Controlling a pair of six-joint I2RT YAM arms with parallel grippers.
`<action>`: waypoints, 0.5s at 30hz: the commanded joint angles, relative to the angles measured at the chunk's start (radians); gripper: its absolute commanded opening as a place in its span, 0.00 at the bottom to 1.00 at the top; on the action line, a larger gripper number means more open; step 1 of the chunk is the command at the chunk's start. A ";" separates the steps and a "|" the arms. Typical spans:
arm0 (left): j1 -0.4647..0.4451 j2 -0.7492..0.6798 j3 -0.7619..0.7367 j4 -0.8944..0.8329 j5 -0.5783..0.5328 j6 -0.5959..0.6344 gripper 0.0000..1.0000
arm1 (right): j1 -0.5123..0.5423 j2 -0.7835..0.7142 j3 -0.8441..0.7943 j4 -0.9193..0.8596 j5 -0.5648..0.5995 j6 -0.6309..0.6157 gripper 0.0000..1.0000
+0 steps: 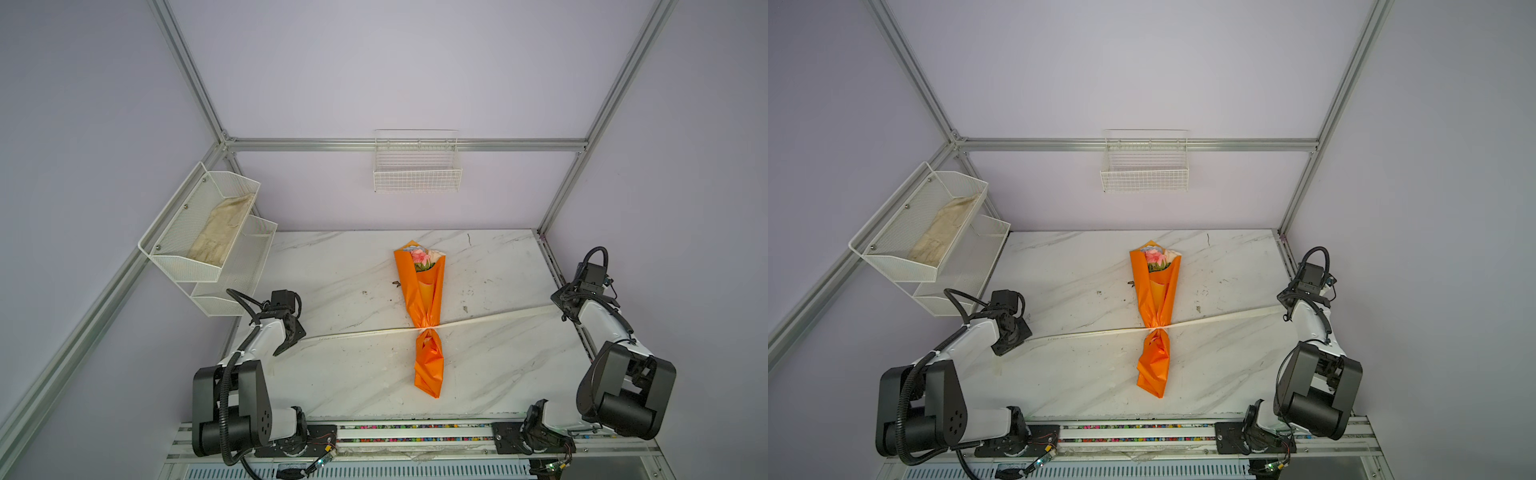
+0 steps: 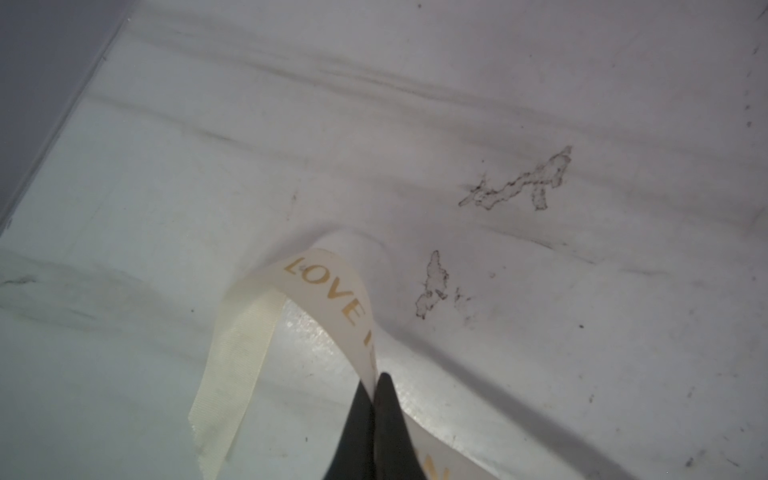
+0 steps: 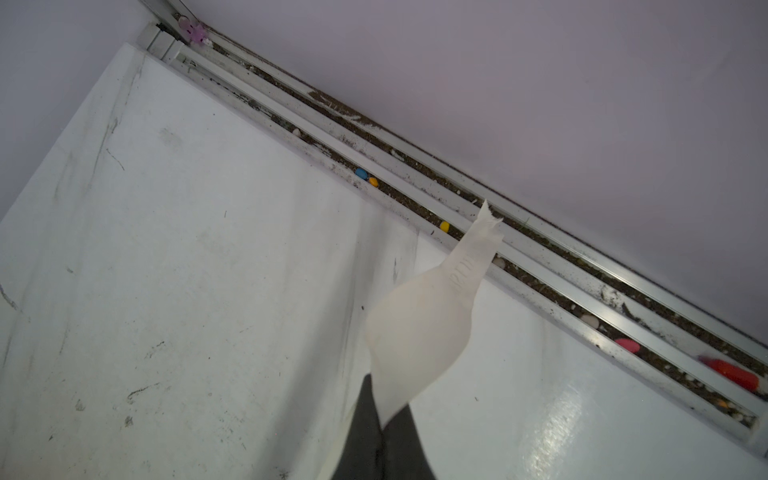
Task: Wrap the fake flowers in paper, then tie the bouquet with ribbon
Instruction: 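Draw both ribbon ends outward toward the table edges, squeezing the wrap's waist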
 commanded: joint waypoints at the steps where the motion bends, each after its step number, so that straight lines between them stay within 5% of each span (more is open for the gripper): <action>1: 0.031 0.002 0.040 -0.006 -0.146 0.009 0.00 | -0.031 0.001 0.047 0.054 0.155 -0.016 0.00; 15: 0.054 -0.028 0.040 -0.027 -0.214 0.011 0.00 | -0.032 -0.023 0.078 0.044 0.325 -0.028 0.00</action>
